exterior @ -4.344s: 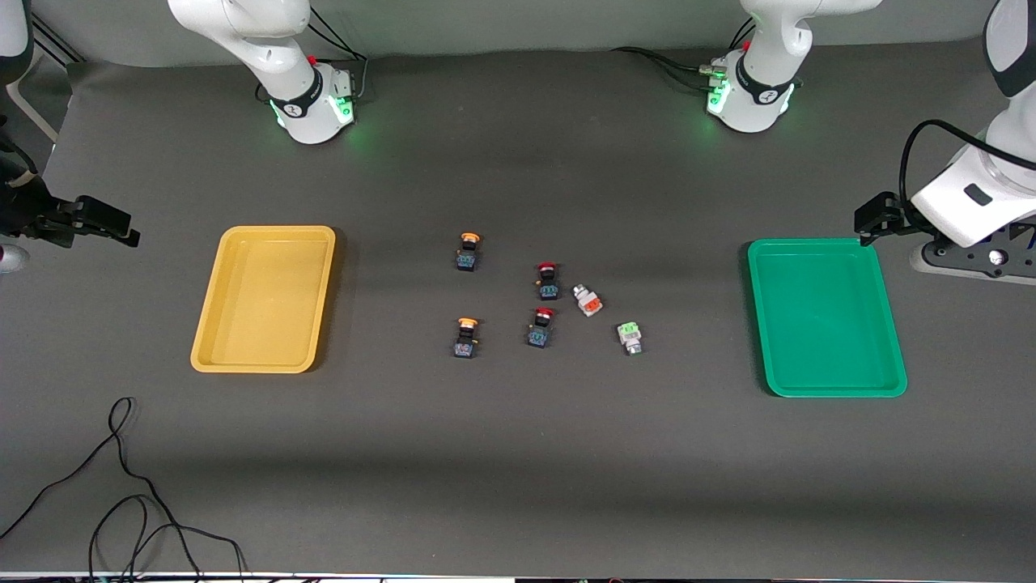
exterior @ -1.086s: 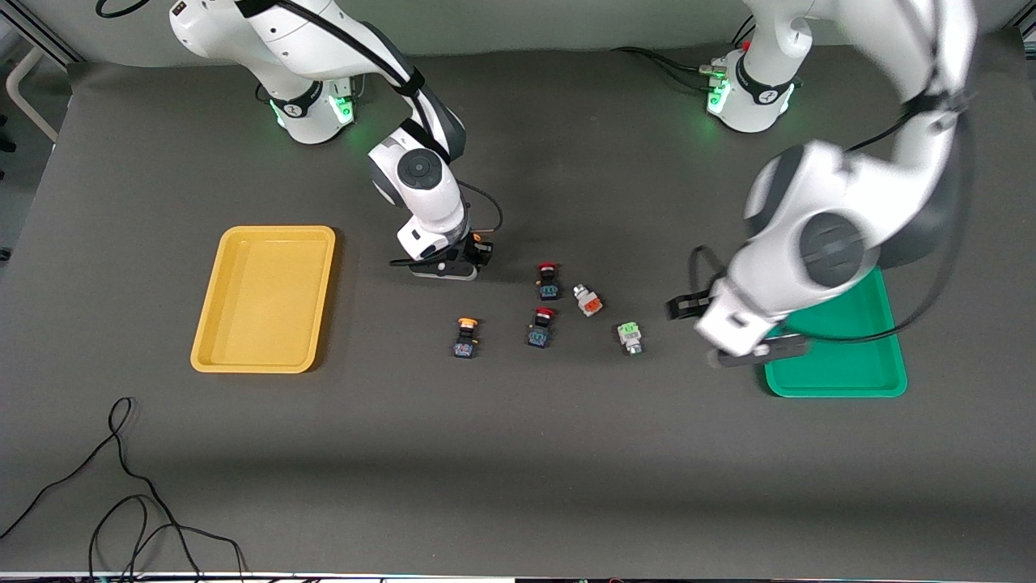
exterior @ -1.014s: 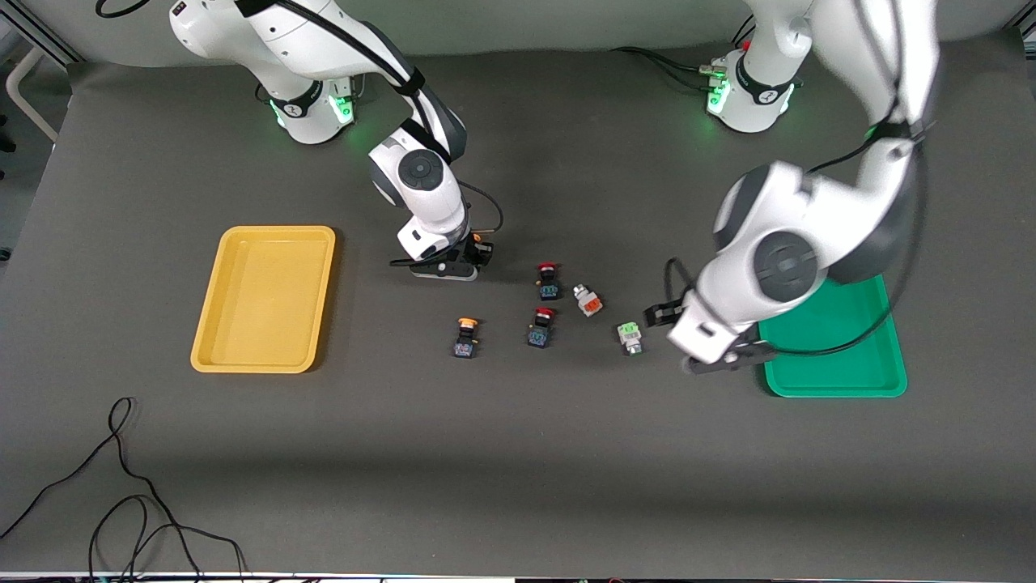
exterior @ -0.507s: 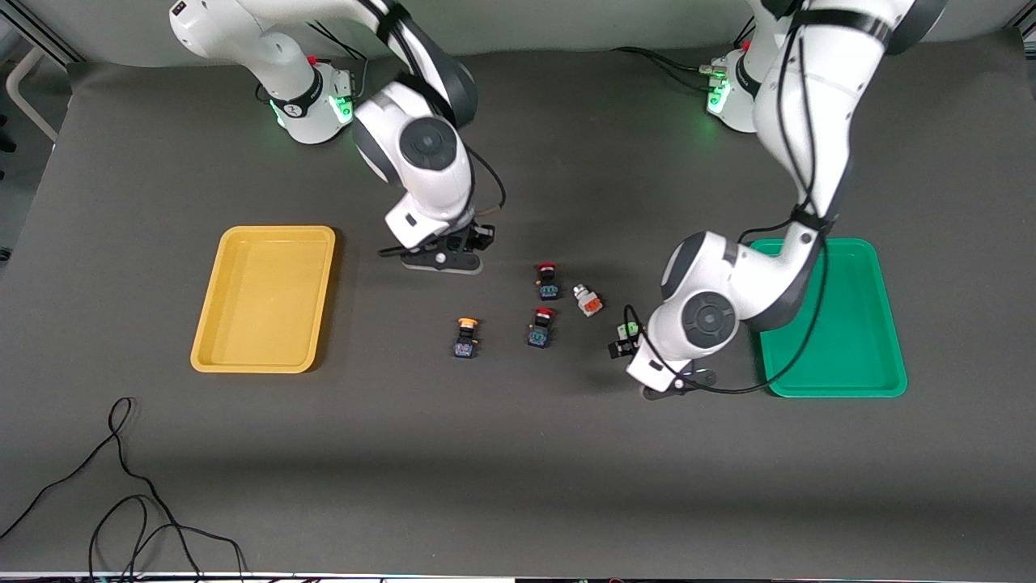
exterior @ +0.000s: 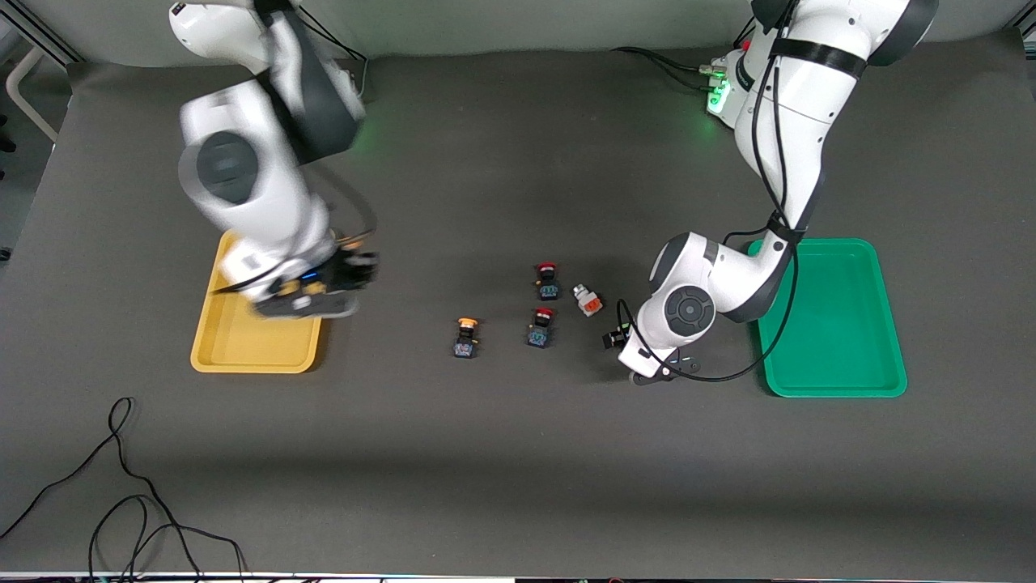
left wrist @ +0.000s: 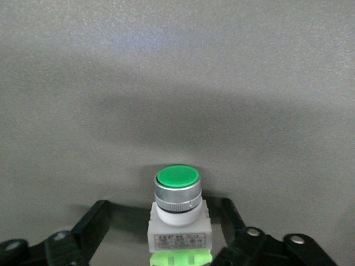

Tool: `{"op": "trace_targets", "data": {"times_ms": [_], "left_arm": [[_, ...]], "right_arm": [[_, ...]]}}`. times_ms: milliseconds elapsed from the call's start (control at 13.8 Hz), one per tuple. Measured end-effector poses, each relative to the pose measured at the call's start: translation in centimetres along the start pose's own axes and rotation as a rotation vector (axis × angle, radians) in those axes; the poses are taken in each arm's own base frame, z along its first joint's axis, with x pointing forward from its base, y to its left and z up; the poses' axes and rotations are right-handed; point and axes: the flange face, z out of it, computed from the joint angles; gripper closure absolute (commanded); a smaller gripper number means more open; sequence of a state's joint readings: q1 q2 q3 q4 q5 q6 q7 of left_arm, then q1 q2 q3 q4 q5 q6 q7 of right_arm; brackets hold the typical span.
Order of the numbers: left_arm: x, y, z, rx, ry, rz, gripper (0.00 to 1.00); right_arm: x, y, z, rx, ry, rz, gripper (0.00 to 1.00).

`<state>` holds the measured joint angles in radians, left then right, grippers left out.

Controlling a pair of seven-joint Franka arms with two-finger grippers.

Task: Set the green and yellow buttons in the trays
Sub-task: 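Carry the yellow button to the yellow tray while the left gripper lifts the green button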

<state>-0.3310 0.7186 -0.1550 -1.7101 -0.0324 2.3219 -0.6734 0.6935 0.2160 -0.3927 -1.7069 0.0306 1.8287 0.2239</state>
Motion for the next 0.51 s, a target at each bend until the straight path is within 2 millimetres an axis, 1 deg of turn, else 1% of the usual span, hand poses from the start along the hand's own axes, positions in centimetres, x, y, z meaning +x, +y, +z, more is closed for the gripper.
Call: {"op": "trace_targets", "data": {"times_ms": [72,145,217,290,362,434,507], "left_arm": [[-0.2,0.3,-0.4,-0.003,0.005,-0.026,1.00],[-0.5,0.7,-0.7,-0.005,0.009,-0.060,1.00],[-0.8,1.2,-0.8,-0.006,0.011,-0.085,1.00],[-0.9,1.4,-1.0,-0.009,0.015,-0.096,1.00],[-0.9,1.5,-1.7,-0.011,0.019,-0.102,1.00],[-0.8,1.3,-2.8,-0.003,0.018,-0.104,1.00],[-0.7,0.9,-4.8,0.024,0.007,-0.098,1.00]], "right_arm": [[0.5,4.5,0.3,0.001,-0.010,-0.040,0.71],[0.7,8.4,0.9,0.007,-0.021,-0.072,0.71],[0.6,12.1,1.8,0.015,-0.028,-0.098,0.71],[0.5,15.3,3.0,0.020,-0.025,-0.120,0.71],[0.1,18.1,4.8,0.022,-0.012,-0.136,0.71],[-0.4,20.2,7.1,0.026,0.007,-0.143,0.71],[-1.2,21.6,10.0,0.038,0.027,-0.140,0.71]]}}
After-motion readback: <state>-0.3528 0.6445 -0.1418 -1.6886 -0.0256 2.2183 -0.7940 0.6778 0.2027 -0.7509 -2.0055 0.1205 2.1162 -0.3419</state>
